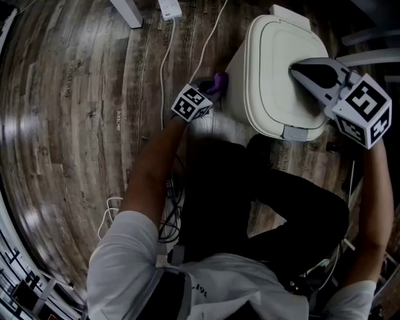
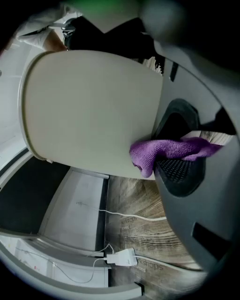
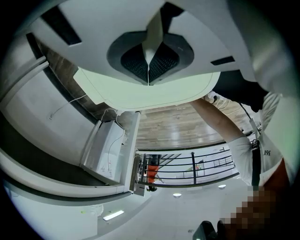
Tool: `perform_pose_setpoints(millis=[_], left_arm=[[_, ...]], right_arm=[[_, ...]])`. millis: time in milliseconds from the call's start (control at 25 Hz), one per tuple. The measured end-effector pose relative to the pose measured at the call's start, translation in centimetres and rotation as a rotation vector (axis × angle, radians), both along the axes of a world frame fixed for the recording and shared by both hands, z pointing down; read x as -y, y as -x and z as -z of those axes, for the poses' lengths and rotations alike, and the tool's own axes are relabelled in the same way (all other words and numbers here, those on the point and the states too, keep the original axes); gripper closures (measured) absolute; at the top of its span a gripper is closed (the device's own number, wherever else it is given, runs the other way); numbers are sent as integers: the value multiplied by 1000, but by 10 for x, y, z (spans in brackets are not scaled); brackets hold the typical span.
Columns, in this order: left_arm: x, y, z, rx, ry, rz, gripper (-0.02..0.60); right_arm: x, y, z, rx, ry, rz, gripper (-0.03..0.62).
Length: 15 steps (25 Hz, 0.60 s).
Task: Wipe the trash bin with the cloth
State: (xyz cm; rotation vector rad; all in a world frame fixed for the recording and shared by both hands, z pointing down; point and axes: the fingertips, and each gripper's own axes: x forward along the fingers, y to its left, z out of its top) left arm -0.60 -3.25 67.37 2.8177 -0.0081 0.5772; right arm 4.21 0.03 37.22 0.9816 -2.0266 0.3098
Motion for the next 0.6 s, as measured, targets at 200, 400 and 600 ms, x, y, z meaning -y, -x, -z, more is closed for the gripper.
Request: perform_pose_setpoints(millis=[200,400,600], left_arm=[[-31,16,2,-29,-9,-30,499],[-64,34,3,-34,-30,-71,499],[-107,49,-1,-20,-52,-161,499]], right_arm=[[0,0,0,11,-5,-16,582],[0,-2,-1,12,-27,-42,582],[0,-3,-1,4,-30,-51,582]])
